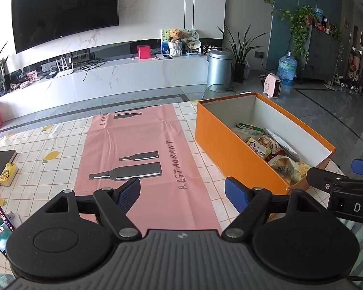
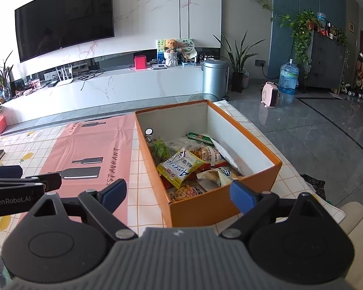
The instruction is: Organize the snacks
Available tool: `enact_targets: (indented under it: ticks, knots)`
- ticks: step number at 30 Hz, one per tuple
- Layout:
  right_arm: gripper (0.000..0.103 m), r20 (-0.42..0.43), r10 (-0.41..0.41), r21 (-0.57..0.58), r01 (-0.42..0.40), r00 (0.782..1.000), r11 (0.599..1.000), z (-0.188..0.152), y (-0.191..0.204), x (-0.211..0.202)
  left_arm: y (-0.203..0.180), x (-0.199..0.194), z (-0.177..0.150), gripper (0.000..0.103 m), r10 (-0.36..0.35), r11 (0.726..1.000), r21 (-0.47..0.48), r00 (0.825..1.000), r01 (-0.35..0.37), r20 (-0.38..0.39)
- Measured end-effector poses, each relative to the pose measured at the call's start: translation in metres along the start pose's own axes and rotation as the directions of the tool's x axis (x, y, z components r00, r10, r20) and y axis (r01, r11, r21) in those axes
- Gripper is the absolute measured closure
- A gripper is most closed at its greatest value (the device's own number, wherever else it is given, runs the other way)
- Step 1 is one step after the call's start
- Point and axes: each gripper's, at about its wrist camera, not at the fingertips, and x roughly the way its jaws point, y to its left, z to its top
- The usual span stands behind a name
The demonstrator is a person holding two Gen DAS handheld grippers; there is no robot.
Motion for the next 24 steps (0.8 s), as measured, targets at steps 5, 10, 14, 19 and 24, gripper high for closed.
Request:
enact_targets:
  ticks: [5,10,14,19,24]
  knots:
    - [0.013,0.006,0.012,-0.005,-0.012,1.000,1.000,-0.0003,0.0004,-0.0008,-0.0007,-0.0009,-0.0004,0.010,-0.001,1.000,0.010,1.000,0.001,-0.002]
    - [0.013,0.009,0.014,-0.009,-0.014,1.000,1.000,-0.0012,0.0009,-0.0016,-0.0014,-0.0016,-0.0009,0.010,-0.001,1.000,0.011,1.000,0.001,-0.003]
    - [0.013,0.008,0.013,-0.008,-0.013,1.000,1.000,-0.0011,0.0011,-0.0016,-0.0026,-0.0020,-0.0010,0.010,0.006,1.000,0.016,1.000,-0.006,-0.002]
    - [0.013,0.007,0.012,-0.004,-0.012,1.000,1.000,-0.0010,0.0018,-0.0013,-0.0041,-0.0027,-0.0005,0.010,0.018,1.000,0.022,1.000,-0.018,-0.003]
    - [0.010,0.010,0.011,-0.004,-0.011,1.000,1.000,-0.0009,0.0022,-0.0016,-0.0041,-0.0029,-0.0005,0.010,0.019,1.000,0.020,1.000,-0.019,-0.002]
